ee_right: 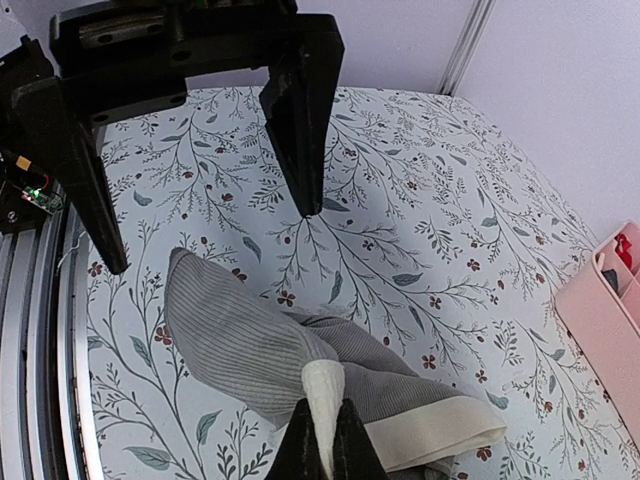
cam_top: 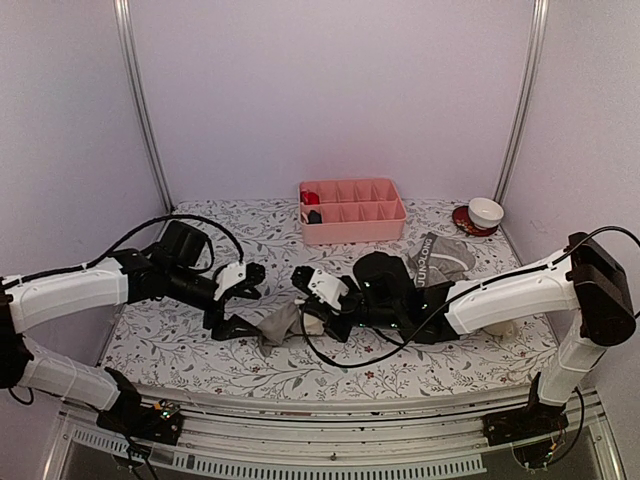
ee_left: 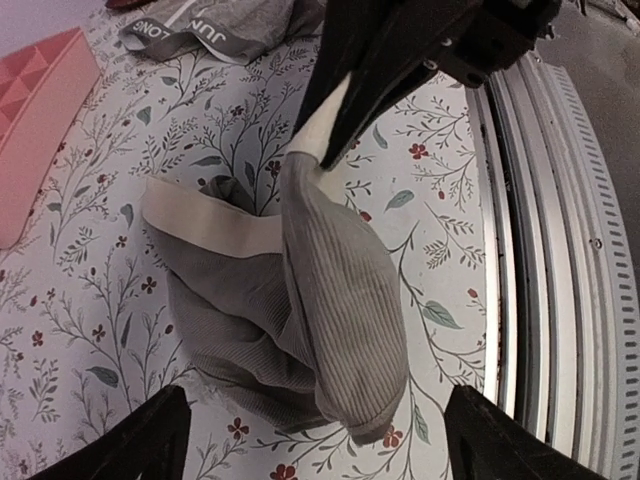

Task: Roll the underwear
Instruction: Pick up the underwear from the center of the board, then flatten out the underwear at the center of the board.

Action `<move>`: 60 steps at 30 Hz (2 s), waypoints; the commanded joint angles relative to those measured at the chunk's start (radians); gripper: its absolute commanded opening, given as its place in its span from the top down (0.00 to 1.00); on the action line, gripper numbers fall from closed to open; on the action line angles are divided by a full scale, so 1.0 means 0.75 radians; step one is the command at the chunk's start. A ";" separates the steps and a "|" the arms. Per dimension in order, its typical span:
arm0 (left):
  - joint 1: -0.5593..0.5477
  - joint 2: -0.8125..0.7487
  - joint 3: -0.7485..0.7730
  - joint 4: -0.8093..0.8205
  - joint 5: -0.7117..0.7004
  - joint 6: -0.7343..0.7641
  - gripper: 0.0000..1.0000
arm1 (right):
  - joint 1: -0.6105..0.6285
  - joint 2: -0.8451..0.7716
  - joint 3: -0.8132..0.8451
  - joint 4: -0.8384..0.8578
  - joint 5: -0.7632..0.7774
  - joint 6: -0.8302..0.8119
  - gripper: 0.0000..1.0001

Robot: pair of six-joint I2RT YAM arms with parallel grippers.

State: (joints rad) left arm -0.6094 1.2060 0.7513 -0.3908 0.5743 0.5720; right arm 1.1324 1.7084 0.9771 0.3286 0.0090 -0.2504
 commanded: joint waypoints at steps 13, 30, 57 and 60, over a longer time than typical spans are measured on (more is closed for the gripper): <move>0.097 0.300 0.180 -0.253 0.295 -0.019 0.40 | 0.006 0.040 0.055 -0.029 0.047 -0.014 0.98; 0.093 0.384 0.251 -0.311 0.316 0.005 0.94 | 0.007 0.050 0.068 -0.045 0.067 -0.032 0.98; -0.254 -0.628 0.358 -0.225 -0.526 0.329 1.00 | 0.107 -0.412 0.363 -0.471 -0.287 -0.344 0.98; -0.254 -0.718 0.375 -0.301 -0.360 0.366 1.00 | 0.166 -0.498 0.326 -0.465 -0.328 -0.343 0.98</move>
State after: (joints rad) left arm -0.7910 0.7425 1.0050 -0.5148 0.2016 0.7841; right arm 1.2015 1.4174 1.2377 0.0311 -0.1520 -0.4747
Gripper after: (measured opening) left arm 0.015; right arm 0.018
